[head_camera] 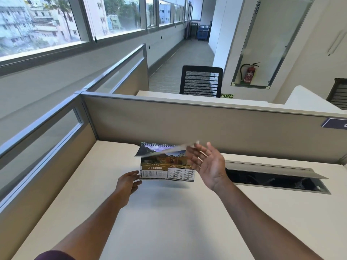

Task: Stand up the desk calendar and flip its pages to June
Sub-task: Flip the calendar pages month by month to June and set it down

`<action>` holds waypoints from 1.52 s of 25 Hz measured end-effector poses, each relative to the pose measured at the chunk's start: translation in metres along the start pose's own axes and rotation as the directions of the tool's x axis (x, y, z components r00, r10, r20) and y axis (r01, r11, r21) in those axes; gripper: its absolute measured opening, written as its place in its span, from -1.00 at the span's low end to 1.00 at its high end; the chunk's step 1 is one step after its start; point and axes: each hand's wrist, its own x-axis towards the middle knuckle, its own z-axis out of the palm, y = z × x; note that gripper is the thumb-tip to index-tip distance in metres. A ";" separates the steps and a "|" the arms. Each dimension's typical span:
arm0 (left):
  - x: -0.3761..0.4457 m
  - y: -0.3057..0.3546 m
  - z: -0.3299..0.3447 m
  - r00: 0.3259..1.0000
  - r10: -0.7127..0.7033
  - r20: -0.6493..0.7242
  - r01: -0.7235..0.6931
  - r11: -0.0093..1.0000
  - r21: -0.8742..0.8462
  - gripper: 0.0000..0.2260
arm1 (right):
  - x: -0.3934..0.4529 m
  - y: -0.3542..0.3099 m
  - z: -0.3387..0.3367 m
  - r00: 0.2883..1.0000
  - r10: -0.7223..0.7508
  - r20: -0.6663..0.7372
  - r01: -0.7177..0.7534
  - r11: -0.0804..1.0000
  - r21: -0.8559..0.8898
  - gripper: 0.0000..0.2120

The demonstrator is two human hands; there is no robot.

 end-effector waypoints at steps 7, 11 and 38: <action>-0.003 0.004 0.007 0.999 0.033 0.014 -0.034 0.997 0.067 -0.83 | 0.027 -0.020 0.016 0.993 -0.076 0.089 0.105 0.912 -0.397 -0.57; -0.003 0.002 0.010 0.999 0.050 0.012 -0.051 0.994 0.094 -0.84 | 0.034 -0.010 0.004 0.995 -0.062 0.074 0.091 0.858 -0.506 -0.49; -0.005 -0.002 0.027 0.994 0.022 -0.111 -0.027 0.999 -0.041 -0.84 | 0.028 0.065 -0.067 0.930 -0.207 -0.303 -0.087 0.678 -0.730 -0.81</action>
